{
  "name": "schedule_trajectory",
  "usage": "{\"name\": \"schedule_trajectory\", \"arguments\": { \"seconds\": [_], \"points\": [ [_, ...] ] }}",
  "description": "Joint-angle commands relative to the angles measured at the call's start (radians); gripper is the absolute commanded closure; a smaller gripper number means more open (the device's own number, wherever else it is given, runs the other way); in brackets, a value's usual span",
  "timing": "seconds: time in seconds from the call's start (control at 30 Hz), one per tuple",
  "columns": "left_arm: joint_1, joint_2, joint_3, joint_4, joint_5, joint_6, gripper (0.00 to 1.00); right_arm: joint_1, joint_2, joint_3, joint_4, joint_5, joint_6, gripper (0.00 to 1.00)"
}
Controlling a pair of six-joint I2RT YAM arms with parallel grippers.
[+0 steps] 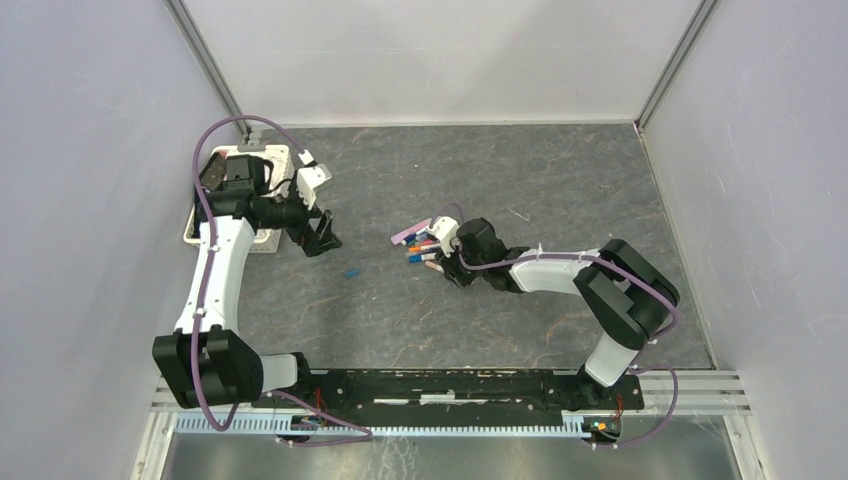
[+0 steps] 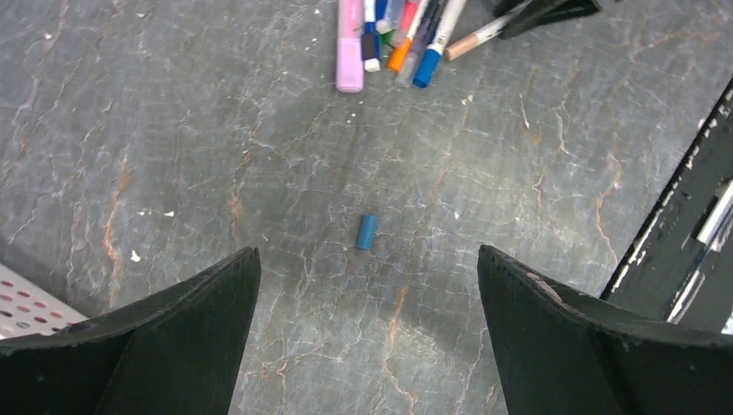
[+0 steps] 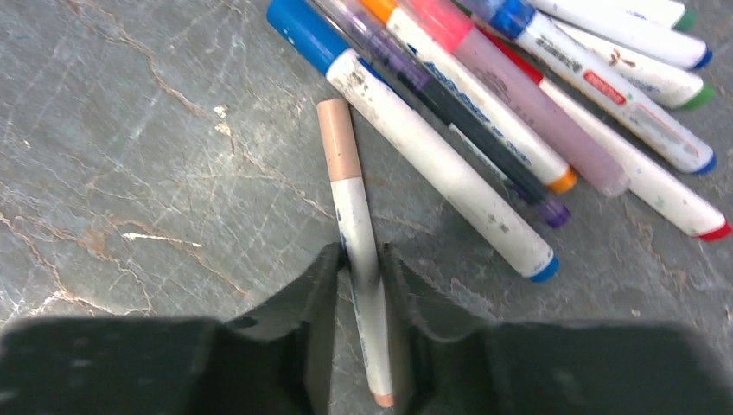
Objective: Open the pen caps
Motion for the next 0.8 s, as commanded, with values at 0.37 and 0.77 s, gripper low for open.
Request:
{"name": "schedule_trajectory", "arguments": {
  "seconds": [0.37,0.77],
  "points": [
    [-0.038,-0.007,-0.083,-0.186,0.207,0.361,0.00,0.013,0.015,0.053,-0.104,-0.316,0.012,1.00],
    [-0.236,-0.103,-0.286,-0.127,0.189,0.460,0.00,0.014,0.055,0.239,-0.102,-0.775,0.167,1.00]
  ]
}}
